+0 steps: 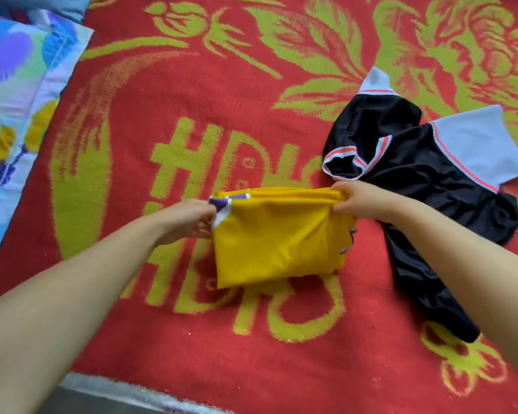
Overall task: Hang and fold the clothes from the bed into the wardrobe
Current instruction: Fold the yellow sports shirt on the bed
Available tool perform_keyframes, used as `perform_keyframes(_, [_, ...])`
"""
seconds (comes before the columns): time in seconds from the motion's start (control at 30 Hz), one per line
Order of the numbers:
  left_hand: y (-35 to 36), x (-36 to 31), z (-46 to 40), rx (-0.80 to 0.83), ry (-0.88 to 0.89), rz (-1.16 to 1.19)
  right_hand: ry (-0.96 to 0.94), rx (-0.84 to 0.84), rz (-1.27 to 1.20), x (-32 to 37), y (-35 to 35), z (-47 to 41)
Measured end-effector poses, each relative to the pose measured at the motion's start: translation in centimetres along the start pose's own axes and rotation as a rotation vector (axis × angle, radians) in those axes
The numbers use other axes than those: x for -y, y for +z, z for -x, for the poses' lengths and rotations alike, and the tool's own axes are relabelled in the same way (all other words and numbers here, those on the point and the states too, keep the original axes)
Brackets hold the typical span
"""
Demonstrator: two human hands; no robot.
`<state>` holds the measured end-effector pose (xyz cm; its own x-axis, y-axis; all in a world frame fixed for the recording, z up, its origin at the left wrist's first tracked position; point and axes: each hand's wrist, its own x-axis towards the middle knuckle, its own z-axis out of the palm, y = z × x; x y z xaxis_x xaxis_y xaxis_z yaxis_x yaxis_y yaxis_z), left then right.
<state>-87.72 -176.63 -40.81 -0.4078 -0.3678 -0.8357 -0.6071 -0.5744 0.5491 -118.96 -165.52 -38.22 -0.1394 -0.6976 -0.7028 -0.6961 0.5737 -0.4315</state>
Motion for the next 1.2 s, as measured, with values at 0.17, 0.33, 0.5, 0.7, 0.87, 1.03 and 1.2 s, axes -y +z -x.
perform_keyframes(0.17, [2.2,0.0,-4.2,-0.694,0.156,-0.438,0.104,-0.613,0.069,1.8,4.0,-3.0])
perform_keyframes(0.33, [10.1,2.7,-3.8,-0.723,0.545,-1.080,-0.329,-0.490,0.547,4.1,13.0,-1.7])
perform_keyframes(0.5, [9.2,4.8,-7.9,-0.703,0.432,-1.186,-0.122,-0.511,0.534,-1.3,11.4,-5.8])
perform_keyframes(0.7, [9.0,5.4,-8.9,-0.660,0.453,-1.209,0.085,-0.581,0.412,-4.3,10.1,-6.0])
perform_keyframes(0.87, [9.5,5.9,-6.2,-0.716,0.615,-1.179,-0.254,-0.623,0.490,-0.7,12.4,-2.3])
perform_keyframes(1.03, [9.5,9.1,-5.2,-0.715,0.517,-1.121,-0.187,-0.525,0.499,-3.5,14.1,-1.6])
perform_keyframes(1.2, [8.2,9.5,-4.3,-0.661,0.561,-1.244,-0.256,-0.464,0.501,-4.6,12.8,-0.6])
